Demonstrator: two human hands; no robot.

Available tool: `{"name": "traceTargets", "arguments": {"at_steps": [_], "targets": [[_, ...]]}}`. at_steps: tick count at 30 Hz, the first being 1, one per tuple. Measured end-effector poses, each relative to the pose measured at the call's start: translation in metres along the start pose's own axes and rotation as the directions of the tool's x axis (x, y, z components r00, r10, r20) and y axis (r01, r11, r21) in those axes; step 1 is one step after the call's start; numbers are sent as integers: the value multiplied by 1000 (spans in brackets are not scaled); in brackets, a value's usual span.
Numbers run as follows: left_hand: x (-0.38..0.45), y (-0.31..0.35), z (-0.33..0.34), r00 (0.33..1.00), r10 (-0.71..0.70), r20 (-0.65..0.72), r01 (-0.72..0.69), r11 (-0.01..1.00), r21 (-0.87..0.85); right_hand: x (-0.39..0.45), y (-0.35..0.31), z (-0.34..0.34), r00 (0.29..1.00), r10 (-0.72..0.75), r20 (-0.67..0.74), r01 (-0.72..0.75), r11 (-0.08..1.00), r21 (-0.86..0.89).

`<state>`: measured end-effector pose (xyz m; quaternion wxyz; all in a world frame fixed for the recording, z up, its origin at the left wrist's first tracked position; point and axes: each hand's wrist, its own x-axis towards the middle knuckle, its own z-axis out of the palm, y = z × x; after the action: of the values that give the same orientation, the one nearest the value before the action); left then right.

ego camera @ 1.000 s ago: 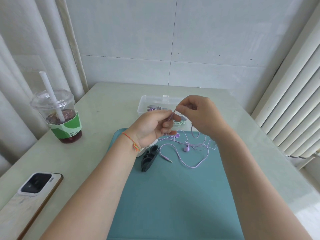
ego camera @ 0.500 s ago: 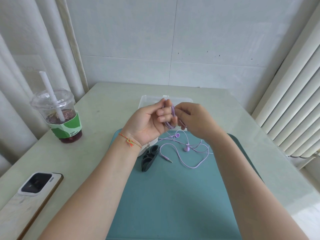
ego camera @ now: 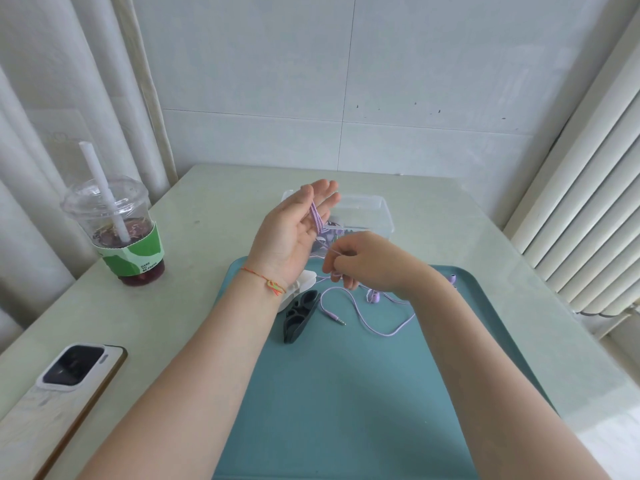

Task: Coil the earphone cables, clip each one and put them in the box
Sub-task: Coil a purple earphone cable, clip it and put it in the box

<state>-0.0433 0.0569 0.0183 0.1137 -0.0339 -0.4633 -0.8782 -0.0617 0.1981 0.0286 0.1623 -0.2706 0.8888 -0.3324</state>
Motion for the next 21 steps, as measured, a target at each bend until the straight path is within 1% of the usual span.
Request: {"name": "traceTargets", "arguments": {"at_steps": [3,5,8,11,14,17,19,21], "targets": [[0,-5,-2,993,113,-24,-105,968,227,0,-1,-1,1000,10,16,-11,1000,28],[0,-8,-2,989,144,-11,-132,928,348,0,-2,-3,1000,15,8,-15,998,68],[0,-10,-3,987,159,-1,-147,911,386,-1,0,-8,998,42,-54,-39,998,55],[2,-7,-3,984,176,-29,-158,934,321,0,2,-10,990,77,-120,-69,995,65],[3,-3,-3,983,152,-106,-140,983,116,2,3,-10,981,130,-147,-117,988,98],[3,1,-5,985,126,-120,-130,991,-25,2,4,-11,974,172,-146,-152,979,134],[2,3,-4,987,119,-108,-126,990,-61,2,4,-11,970,187,-154,-172,980,104],[2,2,-3,986,124,-108,-130,990,-59,1,4,-11,973,178,-149,-173,984,45]]}}
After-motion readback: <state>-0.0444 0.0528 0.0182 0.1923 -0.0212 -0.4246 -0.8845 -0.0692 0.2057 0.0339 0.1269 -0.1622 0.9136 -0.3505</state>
